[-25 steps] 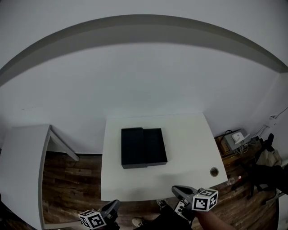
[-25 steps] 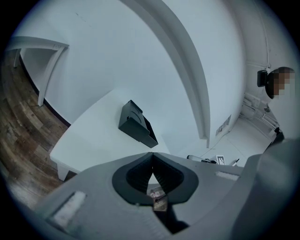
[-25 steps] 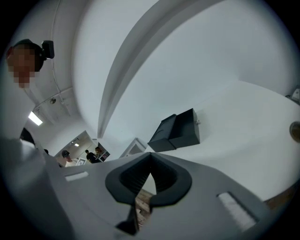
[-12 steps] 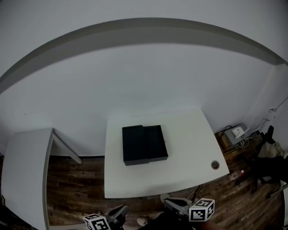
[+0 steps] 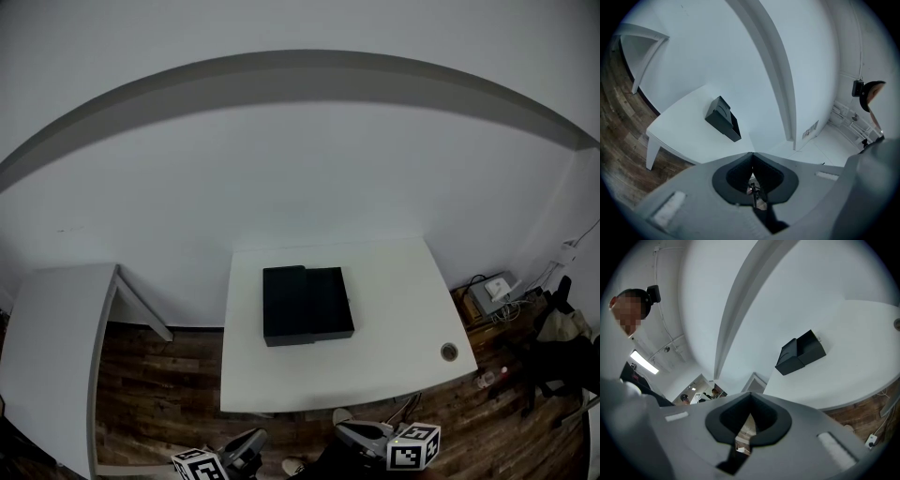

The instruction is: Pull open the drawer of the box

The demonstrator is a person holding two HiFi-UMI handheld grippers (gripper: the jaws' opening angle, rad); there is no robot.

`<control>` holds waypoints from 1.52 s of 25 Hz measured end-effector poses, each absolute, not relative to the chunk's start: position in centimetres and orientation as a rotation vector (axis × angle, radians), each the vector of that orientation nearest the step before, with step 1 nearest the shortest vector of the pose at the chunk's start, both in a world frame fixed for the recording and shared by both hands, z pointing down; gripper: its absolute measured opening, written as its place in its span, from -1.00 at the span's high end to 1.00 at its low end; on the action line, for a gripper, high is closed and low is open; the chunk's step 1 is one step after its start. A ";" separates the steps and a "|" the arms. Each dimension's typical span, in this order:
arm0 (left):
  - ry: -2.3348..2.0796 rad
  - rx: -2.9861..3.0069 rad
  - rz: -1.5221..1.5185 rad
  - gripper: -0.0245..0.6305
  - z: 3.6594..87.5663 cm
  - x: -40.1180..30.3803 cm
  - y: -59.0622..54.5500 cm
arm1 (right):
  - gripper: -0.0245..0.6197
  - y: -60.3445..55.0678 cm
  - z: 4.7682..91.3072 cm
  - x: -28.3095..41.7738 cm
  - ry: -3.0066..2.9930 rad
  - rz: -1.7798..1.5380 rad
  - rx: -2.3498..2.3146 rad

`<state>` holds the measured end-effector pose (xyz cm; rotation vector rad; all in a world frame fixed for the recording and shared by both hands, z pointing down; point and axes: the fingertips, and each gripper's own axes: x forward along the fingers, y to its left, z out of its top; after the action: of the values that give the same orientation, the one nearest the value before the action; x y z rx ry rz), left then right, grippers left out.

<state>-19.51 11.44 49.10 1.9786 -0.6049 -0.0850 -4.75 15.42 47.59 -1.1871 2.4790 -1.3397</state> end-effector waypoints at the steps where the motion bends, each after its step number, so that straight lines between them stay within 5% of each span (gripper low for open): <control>1: -0.618 1.971 -0.097 0.91 49.1 -20.0 11.3 | 0.91 15.3 47.5 -4.9 2.485 -1.336 -1.187; 38: -0.571 2.095 -0.024 0.91 48.5 -19.9 12.5 | 0.91 15.9 47.1 -7.7 2.559 -1.304 -1.146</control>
<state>-19.90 12.55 48.53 2.0950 -0.5705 -0.0243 -7.68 15.89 47.09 -1.1458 2.5590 -1.3044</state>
